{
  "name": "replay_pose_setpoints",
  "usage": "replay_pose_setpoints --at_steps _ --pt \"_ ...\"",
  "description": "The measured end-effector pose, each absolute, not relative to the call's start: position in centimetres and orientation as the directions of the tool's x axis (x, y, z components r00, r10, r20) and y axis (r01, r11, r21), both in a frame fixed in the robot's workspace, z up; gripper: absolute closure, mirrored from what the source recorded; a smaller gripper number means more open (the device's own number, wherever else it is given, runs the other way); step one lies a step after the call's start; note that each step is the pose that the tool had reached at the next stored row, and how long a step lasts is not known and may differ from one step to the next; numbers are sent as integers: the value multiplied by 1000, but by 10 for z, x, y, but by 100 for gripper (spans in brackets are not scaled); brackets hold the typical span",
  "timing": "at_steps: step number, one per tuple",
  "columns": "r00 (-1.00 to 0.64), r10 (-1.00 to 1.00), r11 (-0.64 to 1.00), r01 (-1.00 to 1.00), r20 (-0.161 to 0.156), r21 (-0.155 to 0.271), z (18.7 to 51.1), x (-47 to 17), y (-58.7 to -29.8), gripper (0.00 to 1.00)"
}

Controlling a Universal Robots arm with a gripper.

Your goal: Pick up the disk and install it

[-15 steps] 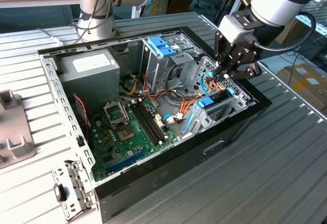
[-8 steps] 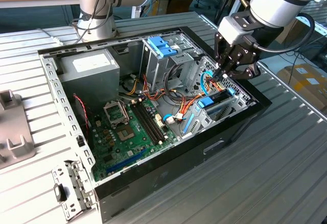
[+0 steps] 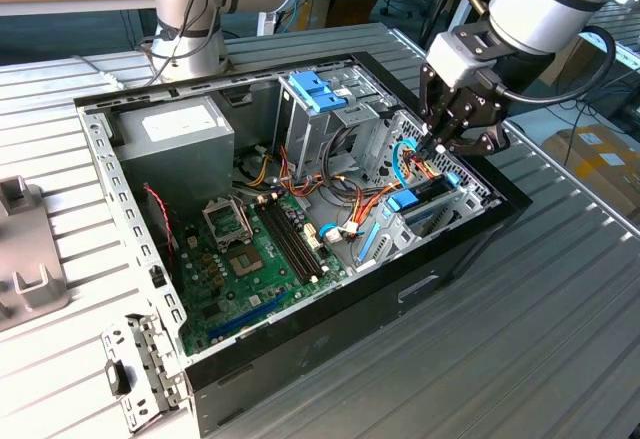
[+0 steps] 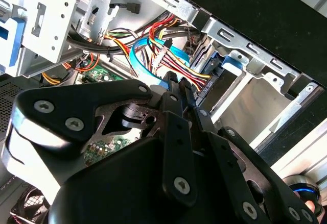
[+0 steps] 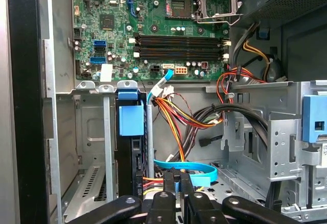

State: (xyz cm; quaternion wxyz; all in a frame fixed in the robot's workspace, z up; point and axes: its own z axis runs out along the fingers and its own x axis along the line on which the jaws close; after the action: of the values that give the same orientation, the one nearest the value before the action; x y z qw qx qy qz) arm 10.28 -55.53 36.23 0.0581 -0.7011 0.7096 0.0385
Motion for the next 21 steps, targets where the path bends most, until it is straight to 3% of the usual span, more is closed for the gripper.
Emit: replay_pose_setpoints --at_steps 21 --pt "-10 -990 14 -1000 -138 -27 362 97 -572 84"
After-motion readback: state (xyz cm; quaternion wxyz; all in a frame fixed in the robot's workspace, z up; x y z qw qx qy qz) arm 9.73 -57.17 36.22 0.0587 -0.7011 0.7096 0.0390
